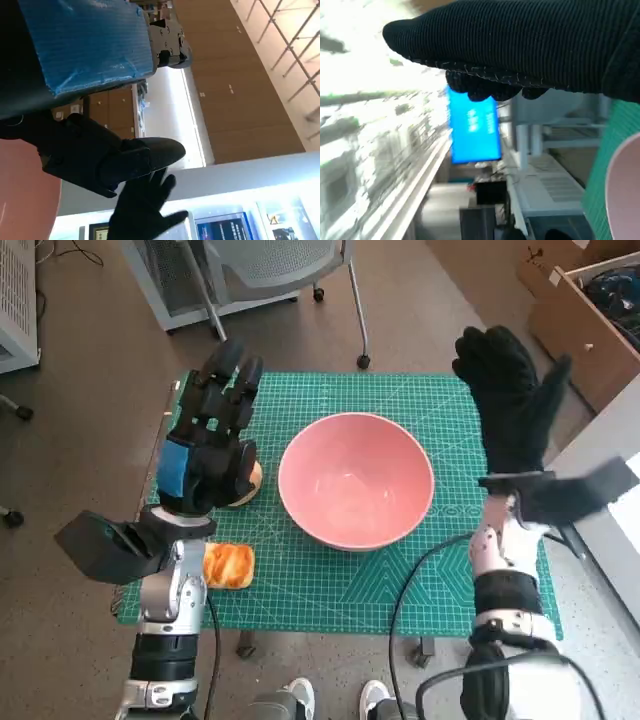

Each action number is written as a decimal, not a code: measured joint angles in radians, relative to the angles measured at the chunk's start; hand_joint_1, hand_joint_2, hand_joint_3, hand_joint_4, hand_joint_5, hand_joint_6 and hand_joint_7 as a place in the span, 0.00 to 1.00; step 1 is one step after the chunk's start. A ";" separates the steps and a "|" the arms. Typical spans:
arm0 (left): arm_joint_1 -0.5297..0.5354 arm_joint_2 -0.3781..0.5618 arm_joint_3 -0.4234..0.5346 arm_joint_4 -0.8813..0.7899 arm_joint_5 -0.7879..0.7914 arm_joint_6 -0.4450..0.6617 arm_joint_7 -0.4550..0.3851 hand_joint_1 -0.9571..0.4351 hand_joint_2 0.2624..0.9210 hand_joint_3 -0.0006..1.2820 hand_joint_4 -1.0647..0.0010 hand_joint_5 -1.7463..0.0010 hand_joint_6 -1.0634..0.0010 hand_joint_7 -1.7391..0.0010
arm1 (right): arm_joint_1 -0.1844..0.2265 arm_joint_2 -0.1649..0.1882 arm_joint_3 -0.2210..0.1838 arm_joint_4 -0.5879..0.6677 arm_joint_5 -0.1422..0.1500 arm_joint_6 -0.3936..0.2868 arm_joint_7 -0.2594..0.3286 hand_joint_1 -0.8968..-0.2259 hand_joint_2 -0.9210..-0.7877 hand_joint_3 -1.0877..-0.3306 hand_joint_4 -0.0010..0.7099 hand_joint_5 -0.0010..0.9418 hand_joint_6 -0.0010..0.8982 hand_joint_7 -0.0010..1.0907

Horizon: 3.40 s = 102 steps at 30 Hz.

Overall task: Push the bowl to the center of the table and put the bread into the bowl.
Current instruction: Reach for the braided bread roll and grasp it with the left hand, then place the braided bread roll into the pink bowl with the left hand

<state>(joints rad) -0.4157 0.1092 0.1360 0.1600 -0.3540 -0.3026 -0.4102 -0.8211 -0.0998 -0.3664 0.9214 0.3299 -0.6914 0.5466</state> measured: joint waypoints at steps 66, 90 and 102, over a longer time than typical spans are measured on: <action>0.436 0.595 -0.184 -0.593 0.851 0.484 -0.250 0.59 0.69 0.00 0.80 1.00 0.68 1.00 | 0.087 -0.016 0.117 -0.196 0.028 -0.015 -0.021 0.55 0.00 0.62 0.40 0.01 0.16 0.37; 0.318 0.522 -0.373 -0.317 1.127 0.530 -0.054 0.72 0.78 0.01 0.54 0.98 0.49 0.98 | 0.089 -0.015 0.108 -0.223 0.061 0.010 0.001 0.56 0.00 0.63 0.39 0.00 0.16 0.37; 0.281 0.520 -0.395 -0.211 1.159 0.438 0.101 0.71 0.98 0.04 0.35 0.38 0.35 0.50 | 0.091 -0.015 0.108 -0.231 0.060 0.012 0.001 0.56 0.00 0.63 0.39 0.00 0.16 0.37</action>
<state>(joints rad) -0.1343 0.6290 -0.2587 -0.0505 0.8048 0.1356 -0.3090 -0.7299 -0.1152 -0.2581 0.6903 0.3902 -0.6793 0.5478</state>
